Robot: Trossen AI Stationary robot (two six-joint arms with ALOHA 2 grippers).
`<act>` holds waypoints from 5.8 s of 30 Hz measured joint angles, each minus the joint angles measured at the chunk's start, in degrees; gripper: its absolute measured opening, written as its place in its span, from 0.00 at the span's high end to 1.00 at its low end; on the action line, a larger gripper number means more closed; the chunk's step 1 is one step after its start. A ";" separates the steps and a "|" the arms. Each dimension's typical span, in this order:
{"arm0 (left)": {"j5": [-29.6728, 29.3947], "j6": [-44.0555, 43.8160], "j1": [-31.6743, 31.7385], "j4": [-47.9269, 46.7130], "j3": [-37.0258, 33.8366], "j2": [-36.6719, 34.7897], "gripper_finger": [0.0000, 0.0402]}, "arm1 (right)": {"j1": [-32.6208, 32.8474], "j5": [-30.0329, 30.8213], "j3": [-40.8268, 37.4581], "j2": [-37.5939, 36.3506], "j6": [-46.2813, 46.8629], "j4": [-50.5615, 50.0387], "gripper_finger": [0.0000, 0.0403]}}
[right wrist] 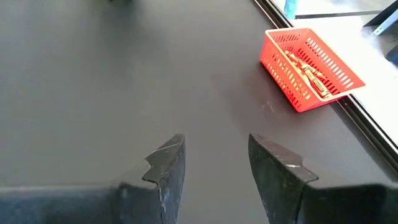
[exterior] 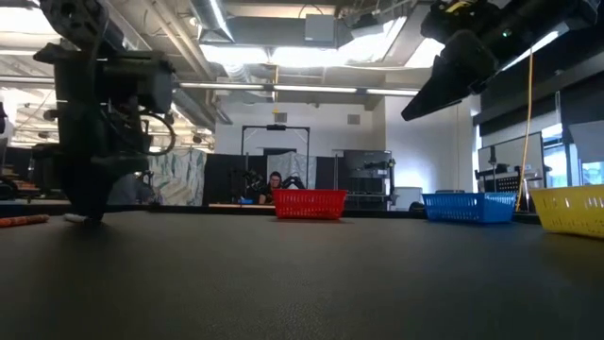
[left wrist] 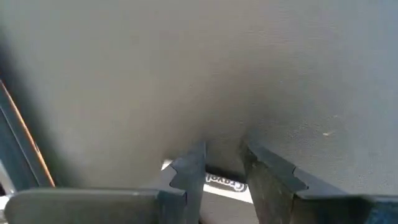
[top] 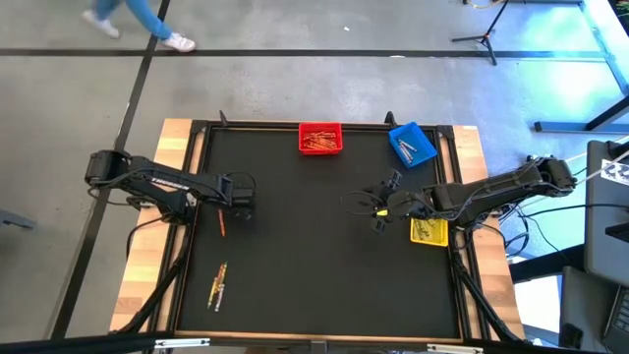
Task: Sort crayons
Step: Put the black crayon into the blue bin
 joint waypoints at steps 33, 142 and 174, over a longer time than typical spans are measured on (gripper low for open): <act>3.36 43.57 -6.68 -8.83 8.37 7.57 0.73 | 0.00 -0.86 0.00 0.00 0.12 1.05 0.57; -9.08 71.54 -14.64 66.51 15.54 12.49 0.72 | -0.68 17.41 0.02 8.93 -23.61 30.63 0.92; -9.11 71.60 -14.61 66.59 15.54 12.49 0.71 | -45.06 8.52 -0.33 2.10 -8.73 -8.52 0.91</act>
